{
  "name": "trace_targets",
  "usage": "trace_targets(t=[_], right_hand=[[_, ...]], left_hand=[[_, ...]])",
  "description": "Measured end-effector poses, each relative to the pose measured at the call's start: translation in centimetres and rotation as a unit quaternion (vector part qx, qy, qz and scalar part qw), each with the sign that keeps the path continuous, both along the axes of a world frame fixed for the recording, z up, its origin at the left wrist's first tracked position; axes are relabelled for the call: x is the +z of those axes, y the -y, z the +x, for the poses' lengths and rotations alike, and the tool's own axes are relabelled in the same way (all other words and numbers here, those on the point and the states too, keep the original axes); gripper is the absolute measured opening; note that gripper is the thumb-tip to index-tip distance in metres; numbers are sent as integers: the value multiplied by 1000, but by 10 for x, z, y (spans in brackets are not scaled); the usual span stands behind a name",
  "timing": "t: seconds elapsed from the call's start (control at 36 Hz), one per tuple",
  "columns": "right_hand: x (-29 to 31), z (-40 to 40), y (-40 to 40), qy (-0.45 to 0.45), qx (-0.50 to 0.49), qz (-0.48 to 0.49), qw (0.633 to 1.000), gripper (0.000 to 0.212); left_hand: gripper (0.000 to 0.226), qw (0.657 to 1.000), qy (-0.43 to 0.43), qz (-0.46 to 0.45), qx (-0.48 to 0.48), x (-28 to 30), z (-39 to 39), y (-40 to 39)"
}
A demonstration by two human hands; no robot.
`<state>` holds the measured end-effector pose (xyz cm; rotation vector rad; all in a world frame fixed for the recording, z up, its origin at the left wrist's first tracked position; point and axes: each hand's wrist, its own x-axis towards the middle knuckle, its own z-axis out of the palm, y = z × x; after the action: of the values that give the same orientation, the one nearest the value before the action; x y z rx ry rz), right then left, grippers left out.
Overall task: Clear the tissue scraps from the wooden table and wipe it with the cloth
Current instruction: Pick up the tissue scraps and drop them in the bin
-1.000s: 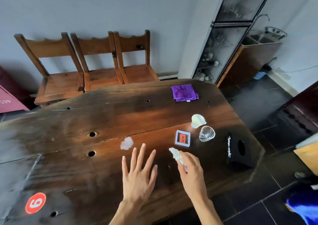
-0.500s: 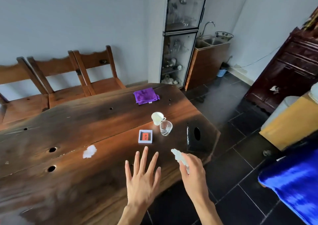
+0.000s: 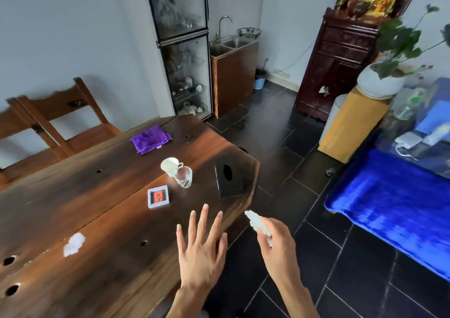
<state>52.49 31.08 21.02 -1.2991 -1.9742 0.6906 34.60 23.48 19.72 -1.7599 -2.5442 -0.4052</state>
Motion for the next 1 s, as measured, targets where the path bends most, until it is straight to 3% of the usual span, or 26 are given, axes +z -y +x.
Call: trace_targets(t=[0.5, 1.0], right_hand=[[13, 38, -40, -2, -152, -42, 988, 28], [9, 23, -85, 23, -219, -53, 974, 29]], left_hand=[[54, 986, -1, 56, -155, 7, 26, -85], [54, 977, 24, 44, -209, -2, 5, -147]])
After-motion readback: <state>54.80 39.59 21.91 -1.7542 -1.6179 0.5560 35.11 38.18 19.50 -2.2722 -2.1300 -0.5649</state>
